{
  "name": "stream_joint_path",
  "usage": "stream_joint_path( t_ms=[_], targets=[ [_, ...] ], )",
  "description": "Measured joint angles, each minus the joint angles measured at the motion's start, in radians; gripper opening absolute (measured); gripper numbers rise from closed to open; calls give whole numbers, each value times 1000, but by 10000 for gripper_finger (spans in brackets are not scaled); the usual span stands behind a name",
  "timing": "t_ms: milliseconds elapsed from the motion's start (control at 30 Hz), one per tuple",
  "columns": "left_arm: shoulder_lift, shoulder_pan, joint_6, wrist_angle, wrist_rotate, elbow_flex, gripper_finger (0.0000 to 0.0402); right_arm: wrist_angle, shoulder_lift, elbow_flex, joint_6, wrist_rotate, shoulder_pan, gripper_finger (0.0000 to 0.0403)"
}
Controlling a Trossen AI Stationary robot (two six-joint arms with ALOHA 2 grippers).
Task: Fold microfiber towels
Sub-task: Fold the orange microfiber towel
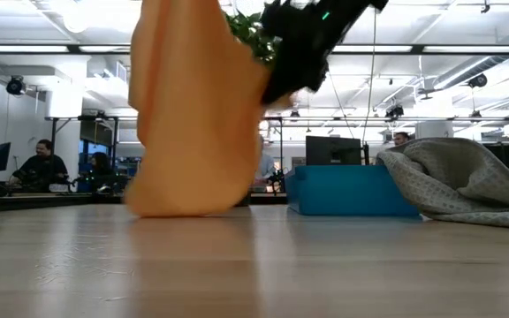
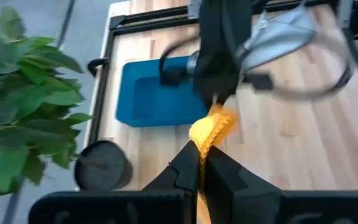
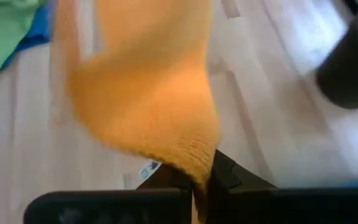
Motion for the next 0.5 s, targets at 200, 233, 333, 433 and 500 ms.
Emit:
stream_joint_path(
  t_ms=[200,233,333,433,500],
  targets=[
    [0,0,0,-8,-20,-24,0,-217,-226,0,-87,-48,-18,8],
    [0,0,-2,-10,-21,-33,0,-255,-256,0,-99,-66,-24,8],
    [-2,0,-41,-10,-20,-69,0,-382,-331,0,-117,-100,-32,8],
    [-4,-9,-120,-10,-19,-119,0,-478,-388,0,-104,-106,-31,8],
    [-9,-23,-177,-10,-18,-163,0,-504,-417,-2,-61,-110,-30,8]
  ],
)
